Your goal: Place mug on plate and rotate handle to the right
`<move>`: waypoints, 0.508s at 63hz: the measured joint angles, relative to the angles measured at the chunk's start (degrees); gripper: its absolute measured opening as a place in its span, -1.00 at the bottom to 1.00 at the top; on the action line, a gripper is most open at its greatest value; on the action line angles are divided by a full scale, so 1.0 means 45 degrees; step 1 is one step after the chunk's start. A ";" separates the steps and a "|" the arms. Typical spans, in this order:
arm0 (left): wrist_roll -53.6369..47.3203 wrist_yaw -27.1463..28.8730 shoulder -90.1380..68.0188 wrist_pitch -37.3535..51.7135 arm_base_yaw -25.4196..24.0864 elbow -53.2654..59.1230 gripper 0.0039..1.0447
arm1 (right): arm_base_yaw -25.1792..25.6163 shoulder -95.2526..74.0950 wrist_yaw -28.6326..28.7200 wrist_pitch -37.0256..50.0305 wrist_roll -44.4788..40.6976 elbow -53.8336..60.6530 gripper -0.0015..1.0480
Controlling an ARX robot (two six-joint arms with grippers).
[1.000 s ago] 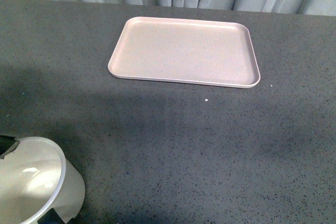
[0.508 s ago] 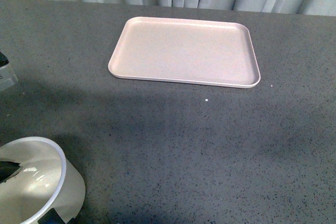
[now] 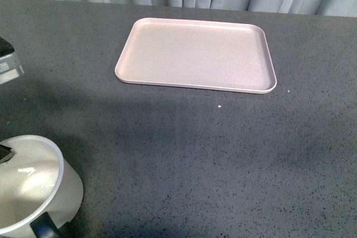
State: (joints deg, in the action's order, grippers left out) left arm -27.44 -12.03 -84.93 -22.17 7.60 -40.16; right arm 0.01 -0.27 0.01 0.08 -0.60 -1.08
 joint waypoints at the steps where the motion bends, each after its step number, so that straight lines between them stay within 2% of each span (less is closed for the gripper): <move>1: 0.0063 -0.0053 0.0015 -0.0058 0.0024 -0.0083 -0.96 | 0.0000 0.0000 0.0000 0.0000 0.0005 0.0000 0.82; 16: 0.1889 -0.0432 -0.0889 -0.0845 0.0957 -0.3259 -0.96 | 0.0000 0.0000 0.0000 0.0000 0.0005 0.0000 0.82; 32: 0.3555 -0.0282 -0.4318 -0.1506 0.2273 -0.8335 -0.96 | 0.0000 0.0000 0.0000 0.0000 0.0005 0.0000 0.82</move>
State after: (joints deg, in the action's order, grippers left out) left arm -11.44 -13.30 -104.36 -28.95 17.82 -77.67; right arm 0.01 -0.27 0.01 0.08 -0.58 -1.08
